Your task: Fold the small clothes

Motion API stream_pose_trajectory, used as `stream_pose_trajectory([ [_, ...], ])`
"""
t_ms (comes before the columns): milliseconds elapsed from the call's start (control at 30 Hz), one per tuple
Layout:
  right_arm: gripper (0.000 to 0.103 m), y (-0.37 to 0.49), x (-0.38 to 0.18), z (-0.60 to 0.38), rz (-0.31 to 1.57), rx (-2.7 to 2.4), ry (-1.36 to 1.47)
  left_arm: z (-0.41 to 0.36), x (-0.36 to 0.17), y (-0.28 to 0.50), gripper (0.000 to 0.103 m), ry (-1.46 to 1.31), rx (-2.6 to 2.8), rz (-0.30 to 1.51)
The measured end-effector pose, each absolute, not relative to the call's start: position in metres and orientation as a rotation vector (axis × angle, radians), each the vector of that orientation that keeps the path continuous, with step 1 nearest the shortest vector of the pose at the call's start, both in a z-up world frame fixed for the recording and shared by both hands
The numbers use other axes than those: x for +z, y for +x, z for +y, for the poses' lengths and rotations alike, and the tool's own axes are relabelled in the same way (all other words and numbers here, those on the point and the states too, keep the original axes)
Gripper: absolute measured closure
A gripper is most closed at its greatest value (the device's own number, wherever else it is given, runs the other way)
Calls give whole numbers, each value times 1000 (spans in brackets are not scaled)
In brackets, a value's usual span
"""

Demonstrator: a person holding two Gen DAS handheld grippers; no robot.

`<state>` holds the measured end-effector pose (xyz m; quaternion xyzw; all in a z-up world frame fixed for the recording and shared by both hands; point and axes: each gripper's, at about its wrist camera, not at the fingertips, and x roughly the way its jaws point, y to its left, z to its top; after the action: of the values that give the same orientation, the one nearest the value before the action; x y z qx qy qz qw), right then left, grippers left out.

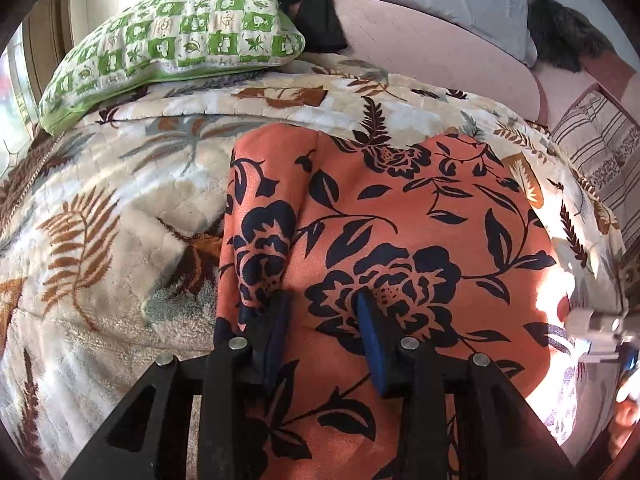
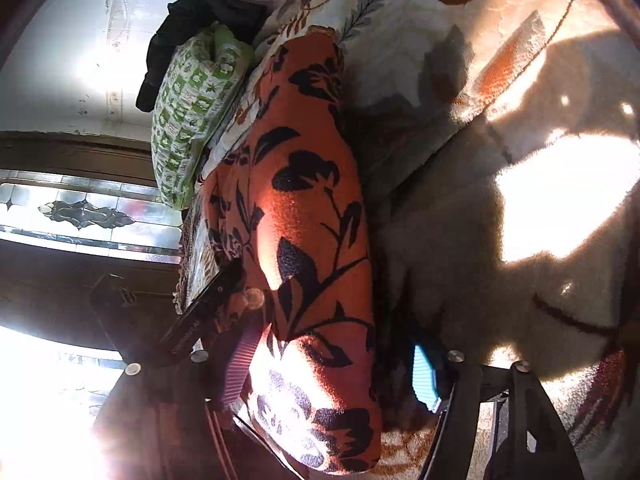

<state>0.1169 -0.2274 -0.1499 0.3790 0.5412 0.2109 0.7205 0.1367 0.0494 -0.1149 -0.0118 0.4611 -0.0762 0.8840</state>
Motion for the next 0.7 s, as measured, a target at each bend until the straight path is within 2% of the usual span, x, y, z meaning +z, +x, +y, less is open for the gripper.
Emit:
stream_pose_trajectory([
  [33, 32, 117, -142, -236, 1149, 469, 850, 49, -115, 137, 65, -16, -159, 960],
  [133, 20, 136, -131, -260, 1031, 453, 969, 57, -118, 139, 65, -71, -178, 960],
  [233, 20, 181, -151, -255, 1085, 513, 1083, 57, -119, 137, 66, -77, -179, 951],
  [267, 24, 196, -161, -249, 1125, 525, 1097, 55, -118, 135, 66, -75, -177, 948],
  [300, 34, 209, -166, -240, 1159, 523, 1072, 56, -118, 135, 66, -76, -176, 946],
  [333, 66, 215, -162, -232, 1171, 512, 1008, 58, -118, 135, 66, -86, -181, 945],
  [400, 69, 212, -137, -220, 1112, 513, 871, 61, -120, 133, 66, -108, -195, 936],
  [467, 70, 211, -139, -209, 1123, 424, 732, 58, -121, 133, 66, -93, -201, 929],
  [533, 70, 213, -163, -210, 1186, 386, 717, 57, -119, 133, 66, -85, -193, 930],
  [600, 64, 209, -156, -216, 1161, 393, 770, 61, -116, 135, 66, -117, -204, 941],
  [667, 33, 199, -139, -217, 1145, 346, 733, 66, -108, 132, 66, -149, -213, 942],
  [700, 33, 190, -128, -219, 1112, 339, 711, 69, -99, 126, 66, -170, -212, 936],
])
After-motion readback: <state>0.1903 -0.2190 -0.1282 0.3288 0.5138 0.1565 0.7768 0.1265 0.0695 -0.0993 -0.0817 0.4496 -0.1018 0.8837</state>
